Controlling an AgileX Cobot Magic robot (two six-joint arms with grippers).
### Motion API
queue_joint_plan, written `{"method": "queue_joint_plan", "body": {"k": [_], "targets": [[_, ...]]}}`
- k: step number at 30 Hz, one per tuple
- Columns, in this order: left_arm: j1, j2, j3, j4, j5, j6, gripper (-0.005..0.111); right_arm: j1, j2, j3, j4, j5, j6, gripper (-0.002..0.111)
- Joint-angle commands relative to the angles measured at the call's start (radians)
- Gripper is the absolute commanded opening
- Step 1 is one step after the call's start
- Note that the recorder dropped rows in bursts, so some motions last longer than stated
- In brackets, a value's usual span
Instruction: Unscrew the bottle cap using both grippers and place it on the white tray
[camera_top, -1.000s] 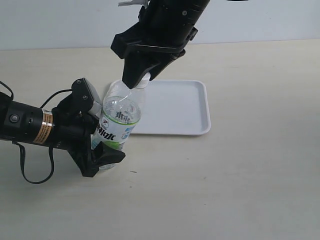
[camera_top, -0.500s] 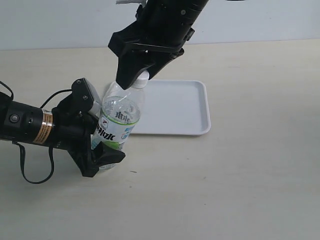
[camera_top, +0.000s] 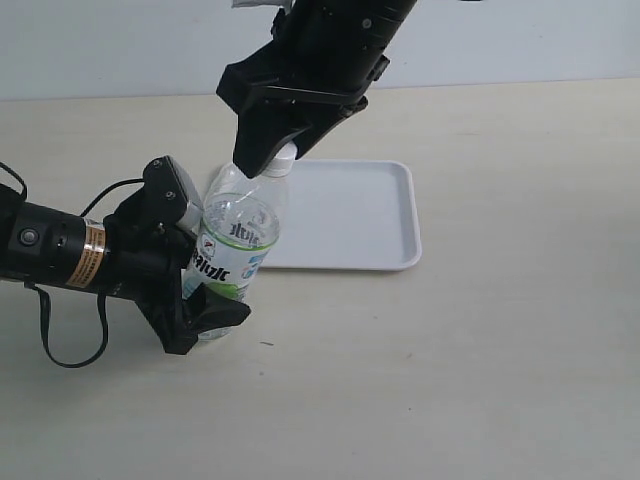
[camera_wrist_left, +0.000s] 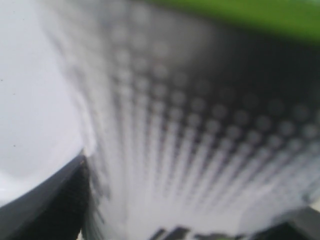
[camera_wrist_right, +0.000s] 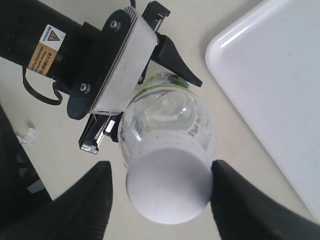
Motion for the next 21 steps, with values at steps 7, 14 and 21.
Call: {"method": "queue_joint_plan", "body": {"k": [7, 14, 21], "targets": [[-0.005, -0.013, -0.005, -0.01, -0.011, -0.006, 0.0, 0.001, -0.034, -0.003, 0.003, -0.004, -0.009, 0.055], [-0.005, -0.013, -0.005, -0.01, -0.011, -0.006, 0.0, 0.001, -0.033, -0.003, 0.003, -0.004, -0.009, 0.055], [-0.005, -0.013, -0.005, -0.01, -0.011, -0.006, 0.0, 0.001, -0.019, -0.003, 0.001, -0.004, -0.018, 0.054]]}}
